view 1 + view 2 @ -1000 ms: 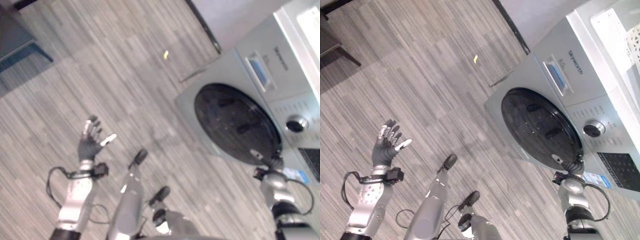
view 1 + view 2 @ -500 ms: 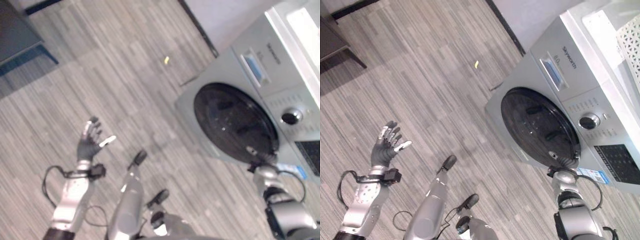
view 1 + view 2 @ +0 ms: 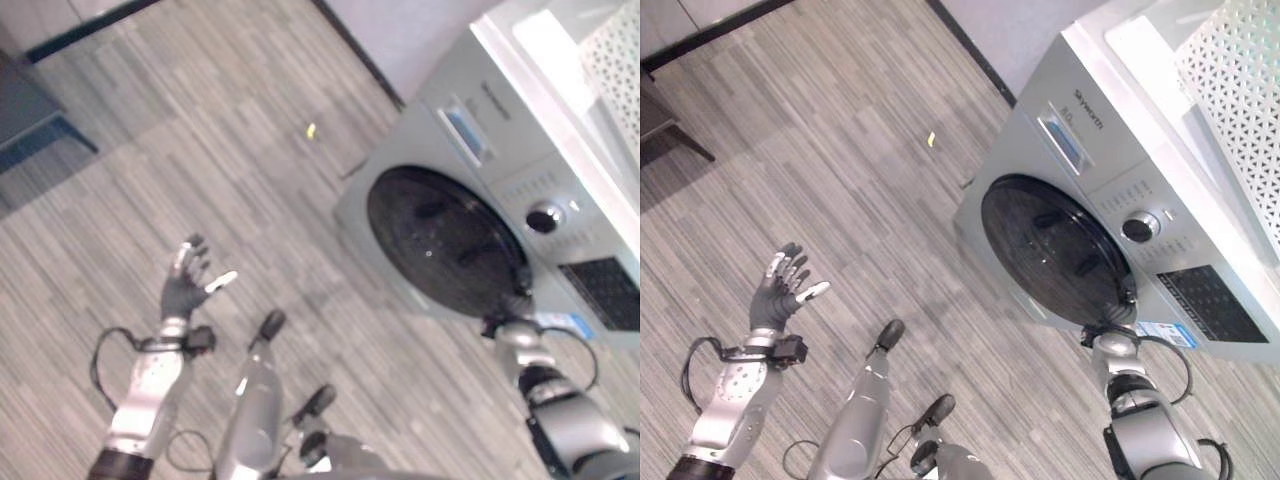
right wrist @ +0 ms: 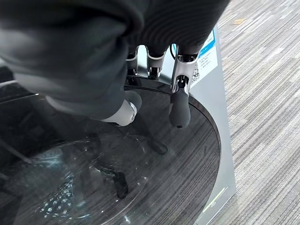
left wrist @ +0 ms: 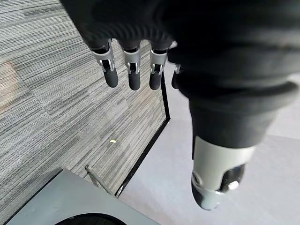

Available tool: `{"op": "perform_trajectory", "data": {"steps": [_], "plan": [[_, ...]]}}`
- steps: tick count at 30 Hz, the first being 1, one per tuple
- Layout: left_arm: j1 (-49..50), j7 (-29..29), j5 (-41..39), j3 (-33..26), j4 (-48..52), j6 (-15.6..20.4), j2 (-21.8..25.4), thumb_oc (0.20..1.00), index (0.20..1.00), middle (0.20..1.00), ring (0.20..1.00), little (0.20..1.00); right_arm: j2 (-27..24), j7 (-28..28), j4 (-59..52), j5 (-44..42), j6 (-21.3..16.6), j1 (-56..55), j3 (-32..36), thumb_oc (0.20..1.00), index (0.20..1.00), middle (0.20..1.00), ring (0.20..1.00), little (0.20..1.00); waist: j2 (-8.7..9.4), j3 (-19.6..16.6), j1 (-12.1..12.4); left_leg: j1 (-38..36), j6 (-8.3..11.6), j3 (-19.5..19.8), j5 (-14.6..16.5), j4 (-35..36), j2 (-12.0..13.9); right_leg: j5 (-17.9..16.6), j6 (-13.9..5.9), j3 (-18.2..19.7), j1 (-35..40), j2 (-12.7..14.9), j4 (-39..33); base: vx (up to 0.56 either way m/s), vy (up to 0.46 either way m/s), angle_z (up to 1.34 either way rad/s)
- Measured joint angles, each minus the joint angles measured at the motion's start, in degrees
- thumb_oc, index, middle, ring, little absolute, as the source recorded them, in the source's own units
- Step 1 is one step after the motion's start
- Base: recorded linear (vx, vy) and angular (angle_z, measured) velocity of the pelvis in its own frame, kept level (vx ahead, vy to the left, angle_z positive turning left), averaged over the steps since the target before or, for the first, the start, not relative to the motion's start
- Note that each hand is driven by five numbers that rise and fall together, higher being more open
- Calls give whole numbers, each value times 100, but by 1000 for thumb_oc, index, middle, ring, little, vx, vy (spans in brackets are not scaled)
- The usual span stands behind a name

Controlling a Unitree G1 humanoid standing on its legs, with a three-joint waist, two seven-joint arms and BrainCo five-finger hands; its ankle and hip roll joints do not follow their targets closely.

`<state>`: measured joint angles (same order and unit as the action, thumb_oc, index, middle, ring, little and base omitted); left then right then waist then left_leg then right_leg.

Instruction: Grab the laundry basket,head to the washer,open it,put in the laundry and shut it.

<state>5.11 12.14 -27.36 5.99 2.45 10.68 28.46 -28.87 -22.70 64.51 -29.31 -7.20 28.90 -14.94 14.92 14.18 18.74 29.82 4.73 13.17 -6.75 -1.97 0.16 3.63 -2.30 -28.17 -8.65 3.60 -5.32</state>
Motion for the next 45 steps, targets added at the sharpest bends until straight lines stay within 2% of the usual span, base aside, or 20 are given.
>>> {"op": "perform_trajectory", "data": {"steps": [11,20,25,26,28,29,30,31,32,33,34,35,37,38,39,40,41,42,44,45], "plan": [[-223,282,19,93,-32,5,-14,1000,1000,1000,1000,1000,122,-49,-416,-149,-341,-321,-6,200,200,200,200,200,-9,6,-59,-191,49,-14,-106,194,44,0,2,65,71,-10,11,-2,1,-1],[-638,574,34,216,43,33,-9,1000,1000,1000,1000,1000,239,-358,-1117,-214,-372,-835,-916,200,200,200,200,200,-13,7,-134,-210,82,-21,-116,194,114,16,30,47,94,-81,36,-11,-16,-1],[-886,651,256,437,58,39,-2,1000,1000,1000,1000,1000,1499,-328,-2041,-227,-818,-1700,-1302,200,200,200,200,200,-94,48,-264,-197,227,63,-39,120,162,67,145,-12,199,-171,9,-67,-76,3],[-858,653,261,436,96,37,26,1000,1000,1000,1000,1000,2069,-328,-2460,-214,-997,-1906,-1540,200,200,200,200,200,-132,52,-264,-159,314,46,54,107,195,47,177,-137,176,-204,43,-106,-101,9],[-947,639,270,520,108,35,39,1000,1000,1000,1000,1000,2689,-332,-2697,-191,-1003,-1938,-1710,200,200,200,200,200,-285,54,-279,-30,725,-129,377,127,162,-6,262,-386,89,-18,7,-56,-53,44],[-961,641,281,520,98,35,53,1000,1000,1000,1000,1000,2829,-338,-2727,-171,-1008,-1924,-1714,200,200,200,200,200,-304,55,-295,56,612,-111,350,-140,111,-40,278,-506,63,100,33,-51,-39,7],[-824,651,336,487,50,28,69,1000,1000,1000,1000,1000,3017,-341,-2650,-90,-998,-1847,-1785,200,200,200,200,200,-537,28,-177,153,324,41,301,-980,68,-17,279,-494,53,99,236,-64,-38,-38],[-764,638,395,562,46,21,91,1000,1000,1000,1000,1000,3031,-340,-2530,20,-993,-1785,-1876,200,200,200,200,200,-773,26,-103,-43,171,122,561,-811,117,-32,205,-401,115,20,274,-30,-12,-43],[-798,626,470,640,39,8,100,1000,1000,1000,1000,1000,3032,-289,-2306,36,-994,-1663,-1769,200,200,200,200,200,-834,11,-101,-53,260,177,578,-655,76,-63,162,-305,70,87,255,0,0,0],[-926,586,689,778,222,12,210,1000,1000,1000,1000,1000,2862,436,-1481,217,-615,-917,-2045,376,376,376,376,376,-1032,28,-27,-169,277,184,489,-295,11,-163,116,-233,64,142,123,-14,11,39],[-998,527,771,799,338,27,217,1000,1000,1000,1000,1000,2862,700,-1281,239,-361,-605,-2289,529,529,529,529,529,-1113,21,63,-165,300,176,458,-178,-24,-199,72,-258,69,117,42,-93,74,50],[-1108,457,882,781,487,10,266,1000,1000,1000,1000,1000,2808,1004,-1074,312,-144,-250,-2607,567,567,567,567,567,-1298,64,97,-183,301,178,458,-93,-44,-215,98,-278,73,128,41,-71,70,59],[-1118,35,1166,790,1506,-398,1109,1000,1000,1000,1000,1000,2958,1481,-796,609,-52,-53,-2534,611,611,611,611,611,-1575,162,118,-200,-14,133,192,-3,63,-269,-21,-339,109,99,125,14,1,56],[-1155,-314,1388,572,2473,-411,2021,1000,1000,1000,1000,1000,3071,1639,-593,749,-44,-122,-2393,677,677,677,677,677,-1761,228,247,-271,-74,129,-39,-1,104,-135,-71,-429,205,80,266,11,7,45],[-1282,-508,1512,362,2824,-291,2201,1000,1000,1000,1000,1000,3172,1711,-369,845,110,-234,-2512,705,705,705,705,705,-1818,194,338,-397,-106,161,-113,26,17,-59,-127,-466,346,107,301,-54,68,51],[-1714,-865,1266,114,3499,-470,2364,1000,1000,1000,1000,1000,3108,1964,15,1158,268,-615,-2783,689,689,689,689,689,-1819,181,320,-718,-123,135,-58,38,-118,26,-191,-421,691,284,303,66,47,51],[-2708,-1311,421,578,4026,-662,3219,1000,1000,1000,1000,1000,3056,2051,334,1487,419,-838,-2647,630,630,630,630,630,-1742,138,262,-914,-146,156,-56,85,-182,29,-199,-340,871,314,314,56,39,35],[-3488,-1470,-40,1217,4017,-735,3352,1000,1000,1000,1000,1000,2931,2070,430,1611,514,-959,-2765,624,624,624,624,624,-1699,97,203,-992,-177,142,-26,86,-210,28,-199,-273,918,346,293,51,67,18],[-5582,-1846,-934,3203,3734,-970,3683,1000,1000,1000,1000,1000,2712,2154,398,1852,612,-1115,-2857,620,620,620,620,620,-1533,-84,-94,-1014,-194,67,12,68,-213,-13,-228,-121,962,367,286,40,88,-14],[-5766,-2024,-1187,3374,3632,-1107,3646,1000,1000,1000,1000,1000,2633,2184,361,1942,604,-1078,-3018,598,598,598,598,598,-1513,-122,-259,-1019,-197,7,29,51,-211,-58,-258,-81,968,365,246,46,102,-42]]}}
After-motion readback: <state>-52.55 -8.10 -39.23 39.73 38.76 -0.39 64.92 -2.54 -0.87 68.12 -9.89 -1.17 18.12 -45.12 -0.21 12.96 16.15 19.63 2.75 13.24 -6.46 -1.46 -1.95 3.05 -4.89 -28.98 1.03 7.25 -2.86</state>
